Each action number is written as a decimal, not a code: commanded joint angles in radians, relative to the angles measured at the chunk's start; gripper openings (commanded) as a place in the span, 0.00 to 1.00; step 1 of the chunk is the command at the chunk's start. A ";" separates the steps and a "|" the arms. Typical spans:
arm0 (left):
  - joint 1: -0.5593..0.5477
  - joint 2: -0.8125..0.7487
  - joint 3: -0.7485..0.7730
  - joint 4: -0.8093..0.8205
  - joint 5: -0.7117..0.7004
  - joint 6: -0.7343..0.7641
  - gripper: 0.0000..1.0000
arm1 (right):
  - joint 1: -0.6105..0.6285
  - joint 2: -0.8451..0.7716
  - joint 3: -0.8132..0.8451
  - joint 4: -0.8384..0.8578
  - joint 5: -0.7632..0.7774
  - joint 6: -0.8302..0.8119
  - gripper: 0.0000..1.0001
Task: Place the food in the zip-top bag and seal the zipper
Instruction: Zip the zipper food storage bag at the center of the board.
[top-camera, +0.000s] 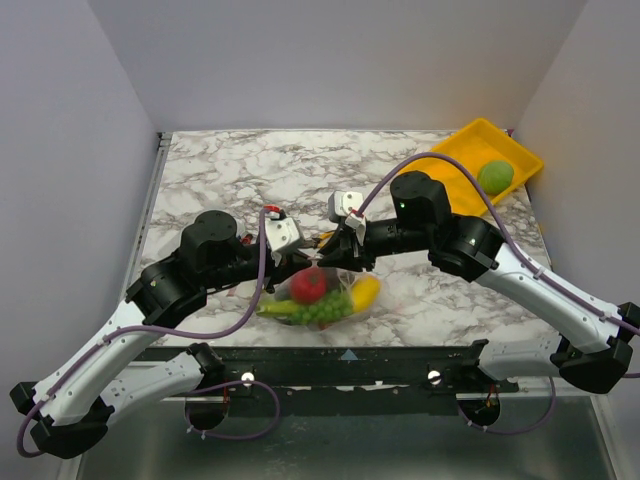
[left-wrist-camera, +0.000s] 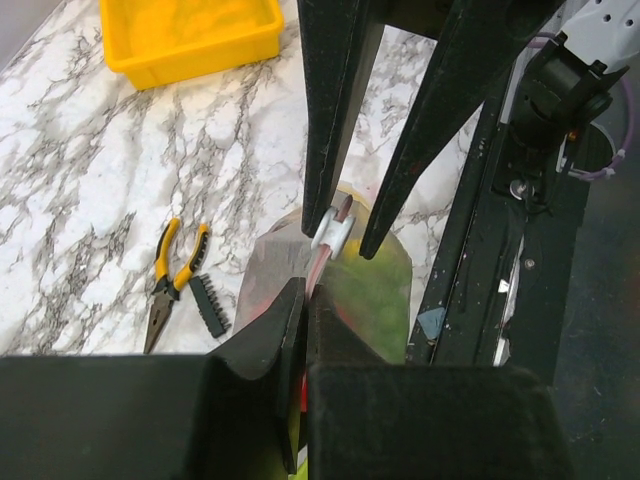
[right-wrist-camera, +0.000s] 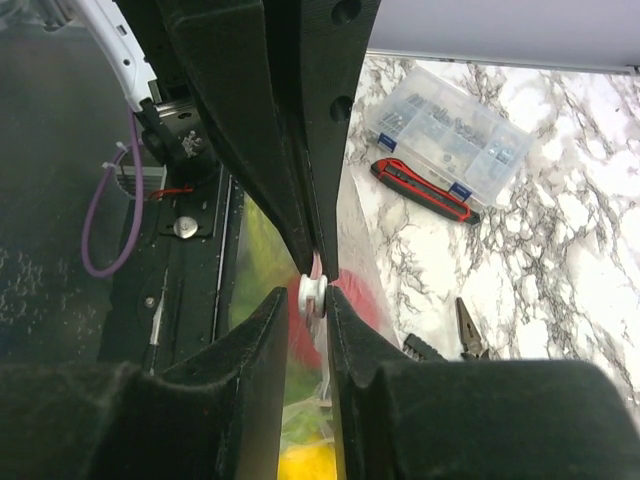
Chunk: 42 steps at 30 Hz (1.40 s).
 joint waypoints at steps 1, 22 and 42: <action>0.005 -0.005 0.045 0.018 0.024 0.012 0.00 | 0.002 0.008 0.033 -0.018 -0.024 -0.005 0.22; 0.004 -0.010 0.073 0.013 0.061 0.052 0.00 | 0.001 0.158 0.150 -0.127 -0.093 -0.010 0.09; 0.006 -0.034 0.056 0.044 0.047 0.039 0.00 | 0.002 0.134 0.023 -0.006 -0.046 0.141 0.43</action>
